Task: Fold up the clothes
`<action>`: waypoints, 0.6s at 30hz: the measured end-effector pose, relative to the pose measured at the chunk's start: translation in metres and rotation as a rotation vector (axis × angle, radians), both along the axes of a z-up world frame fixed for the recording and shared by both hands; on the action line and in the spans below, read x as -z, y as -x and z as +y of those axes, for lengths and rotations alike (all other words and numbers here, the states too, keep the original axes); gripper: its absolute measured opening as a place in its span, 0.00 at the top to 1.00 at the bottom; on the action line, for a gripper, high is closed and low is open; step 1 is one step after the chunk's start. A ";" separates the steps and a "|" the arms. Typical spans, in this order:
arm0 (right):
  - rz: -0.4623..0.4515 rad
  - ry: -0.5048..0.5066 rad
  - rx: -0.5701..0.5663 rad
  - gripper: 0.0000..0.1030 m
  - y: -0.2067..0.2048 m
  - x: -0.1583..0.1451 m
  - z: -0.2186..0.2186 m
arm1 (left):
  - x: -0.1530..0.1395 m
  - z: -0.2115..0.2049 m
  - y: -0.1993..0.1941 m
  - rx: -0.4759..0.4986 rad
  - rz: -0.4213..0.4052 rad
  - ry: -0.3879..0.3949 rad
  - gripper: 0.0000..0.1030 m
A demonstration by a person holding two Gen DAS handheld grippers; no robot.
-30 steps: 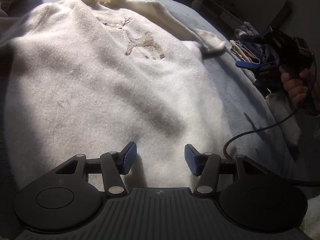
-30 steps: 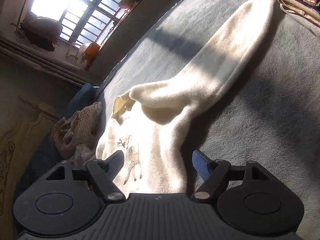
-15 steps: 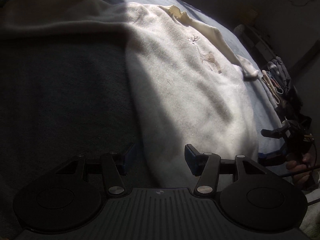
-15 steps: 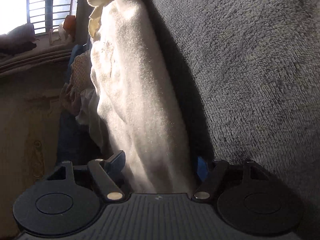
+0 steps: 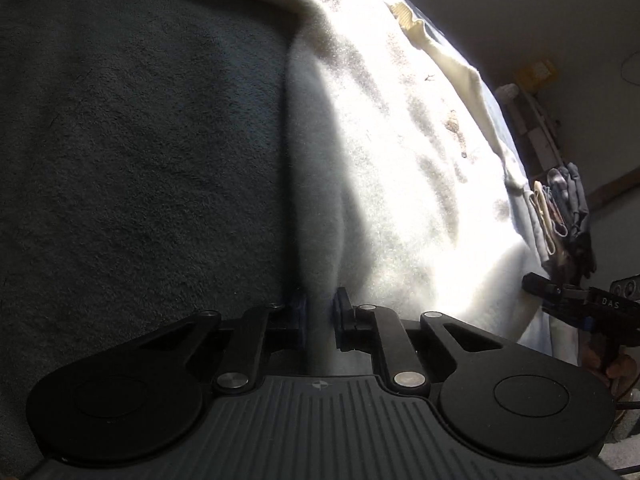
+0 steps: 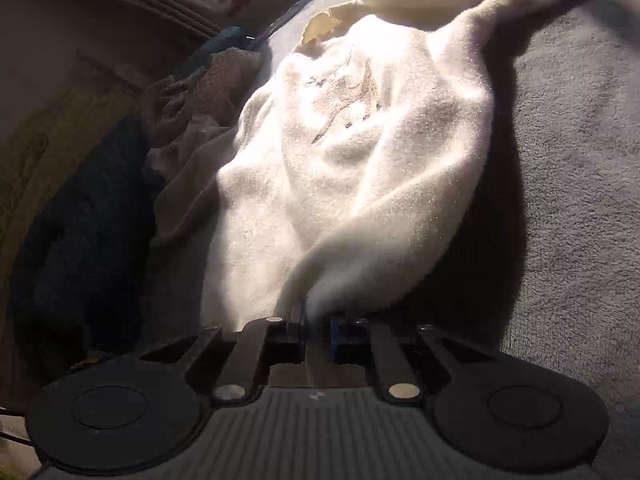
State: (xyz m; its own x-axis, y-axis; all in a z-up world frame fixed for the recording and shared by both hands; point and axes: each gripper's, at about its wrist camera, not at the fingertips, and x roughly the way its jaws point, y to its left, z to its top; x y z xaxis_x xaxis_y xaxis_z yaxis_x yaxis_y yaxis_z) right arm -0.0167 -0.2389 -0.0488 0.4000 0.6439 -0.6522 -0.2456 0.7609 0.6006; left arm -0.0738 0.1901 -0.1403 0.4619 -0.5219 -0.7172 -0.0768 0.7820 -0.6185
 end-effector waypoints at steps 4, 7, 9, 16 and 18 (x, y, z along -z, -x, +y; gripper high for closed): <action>-0.244 0.272 -0.269 0.66 -0.015 -0.030 0.098 | 0.003 0.003 -0.001 -0.031 0.029 0.022 0.90; -0.348 0.327 -0.396 0.46 0.007 -0.021 0.132 | 0.003 0.001 -0.003 -0.045 0.047 0.018 0.89; -0.344 0.280 -0.449 0.46 0.023 -0.012 0.126 | 0.004 0.001 -0.004 -0.049 0.052 0.013 0.89; -0.068 0.033 -0.216 0.46 0.012 0.011 0.045 | 0.009 0.005 -0.006 -0.053 0.061 0.035 0.89; -0.004 -0.018 -0.061 0.47 0.004 0.020 0.010 | 0.009 0.005 -0.007 -0.049 0.064 0.035 0.89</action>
State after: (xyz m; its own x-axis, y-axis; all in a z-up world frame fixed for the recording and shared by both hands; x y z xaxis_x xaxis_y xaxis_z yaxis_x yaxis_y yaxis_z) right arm -0.0212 -0.2292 -0.0685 0.3623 0.6789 -0.6386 -0.2937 0.7334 0.6131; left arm -0.0670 0.1947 -0.1498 0.4416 -0.5251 -0.7275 -0.1546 0.7542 -0.6382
